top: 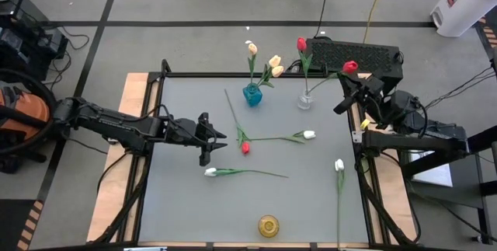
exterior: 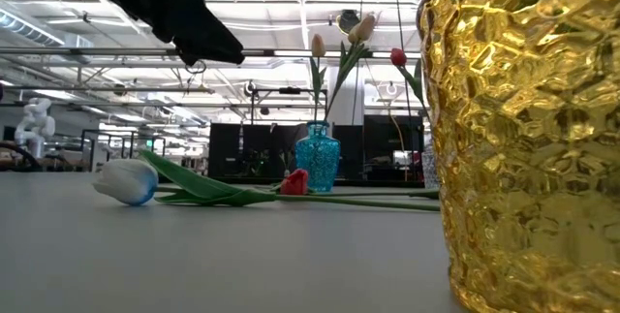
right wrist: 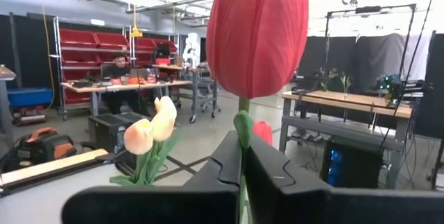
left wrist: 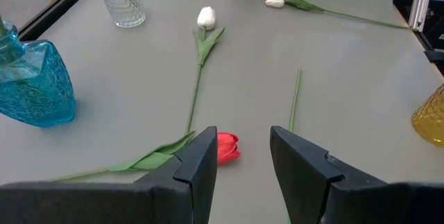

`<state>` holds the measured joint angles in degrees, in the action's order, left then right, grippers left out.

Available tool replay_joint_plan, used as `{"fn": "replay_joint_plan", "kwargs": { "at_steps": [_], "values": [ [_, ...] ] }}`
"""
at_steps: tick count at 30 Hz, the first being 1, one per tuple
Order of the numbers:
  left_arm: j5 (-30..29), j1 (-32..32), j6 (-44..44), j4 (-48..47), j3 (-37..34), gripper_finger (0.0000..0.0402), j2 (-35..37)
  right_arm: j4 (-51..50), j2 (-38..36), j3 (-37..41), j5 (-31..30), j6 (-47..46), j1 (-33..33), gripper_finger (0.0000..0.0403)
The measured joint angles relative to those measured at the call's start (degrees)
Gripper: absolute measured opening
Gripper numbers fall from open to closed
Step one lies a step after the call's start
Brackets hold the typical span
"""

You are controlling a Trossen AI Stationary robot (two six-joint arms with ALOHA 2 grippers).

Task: Sort flowers into vase by color
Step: Put the right red flower into the transparent vase

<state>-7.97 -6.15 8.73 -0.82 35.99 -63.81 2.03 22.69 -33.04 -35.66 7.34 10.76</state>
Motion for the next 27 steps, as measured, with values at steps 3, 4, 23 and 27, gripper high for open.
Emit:
{"fn": "replay_joint_plan", "kwargs": {
  "at_steps": [3,4,23,27],
  "values": [
    [0.0,0.0,0.02,0.02,0.0,0.0141,0.0,0.47,-0.08,0.0,-0.11,0.04,0.0,0.0],
    [0.0,0.0,0.02,0.13,0.0,0.0141,0.0,0.4,-0.06,0.0,-0.3,0.04,0.0,0.0],
    [-0.02,0.0,0.04,0.52,0.0,0.0141,0.02,-0.56,3.5,0.0,-0.54,0.21,0.02,0.0],
    [-0.02,0.0,0.04,0.59,0.0,0.0141,0.02,-0.56,4.57,0.0,-0.58,0.22,0.02,0.0]
  ]
}}
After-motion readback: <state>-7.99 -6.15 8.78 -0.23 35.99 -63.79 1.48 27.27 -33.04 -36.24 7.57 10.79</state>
